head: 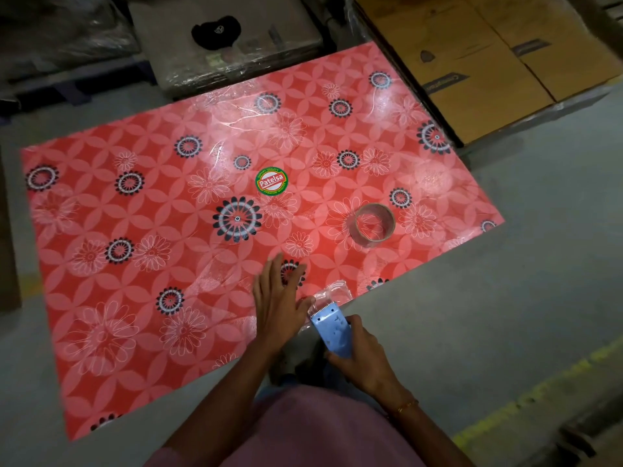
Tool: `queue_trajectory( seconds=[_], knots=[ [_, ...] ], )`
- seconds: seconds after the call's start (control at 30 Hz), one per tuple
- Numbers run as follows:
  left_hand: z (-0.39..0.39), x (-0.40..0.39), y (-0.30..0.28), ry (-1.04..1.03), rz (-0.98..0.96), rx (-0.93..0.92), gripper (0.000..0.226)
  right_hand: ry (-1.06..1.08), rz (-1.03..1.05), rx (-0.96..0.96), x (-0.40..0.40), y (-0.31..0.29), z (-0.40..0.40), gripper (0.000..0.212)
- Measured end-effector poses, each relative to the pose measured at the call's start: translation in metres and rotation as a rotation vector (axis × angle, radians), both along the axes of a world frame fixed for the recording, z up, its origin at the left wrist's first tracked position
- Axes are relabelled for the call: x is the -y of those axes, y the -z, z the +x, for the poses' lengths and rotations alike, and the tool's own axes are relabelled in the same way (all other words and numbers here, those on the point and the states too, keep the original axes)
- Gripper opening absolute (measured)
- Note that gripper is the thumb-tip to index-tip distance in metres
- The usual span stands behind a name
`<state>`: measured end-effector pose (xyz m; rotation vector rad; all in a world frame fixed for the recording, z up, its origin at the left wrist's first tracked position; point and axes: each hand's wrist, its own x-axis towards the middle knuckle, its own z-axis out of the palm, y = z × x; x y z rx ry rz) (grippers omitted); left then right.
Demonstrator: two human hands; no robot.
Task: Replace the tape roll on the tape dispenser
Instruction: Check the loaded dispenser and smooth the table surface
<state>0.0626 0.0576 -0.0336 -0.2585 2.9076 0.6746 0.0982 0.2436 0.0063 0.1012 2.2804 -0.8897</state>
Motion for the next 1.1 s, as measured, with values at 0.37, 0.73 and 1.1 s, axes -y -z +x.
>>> queue_trajectory(
  seconds=[0.37, 0.73, 1.1],
  knots=[
    [-0.006, -0.004, 0.017, 0.03, -0.197, 0.065, 0.096, -0.013, -0.051, 0.056, -0.002, 0.005, -0.003, 0.068],
    [-0.006, -0.004, 0.018, 0.037, -0.198, 0.047, 0.08, -0.025, -0.056, 0.039, -0.004, 0.004, -0.003, 0.069],
    [-0.006, -0.005, 0.02, 0.061, -0.26, 0.024, 0.084, -0.052, 0.046, -0.086, 0.0, -0.002, 0.008, 0.066]
  ],
)
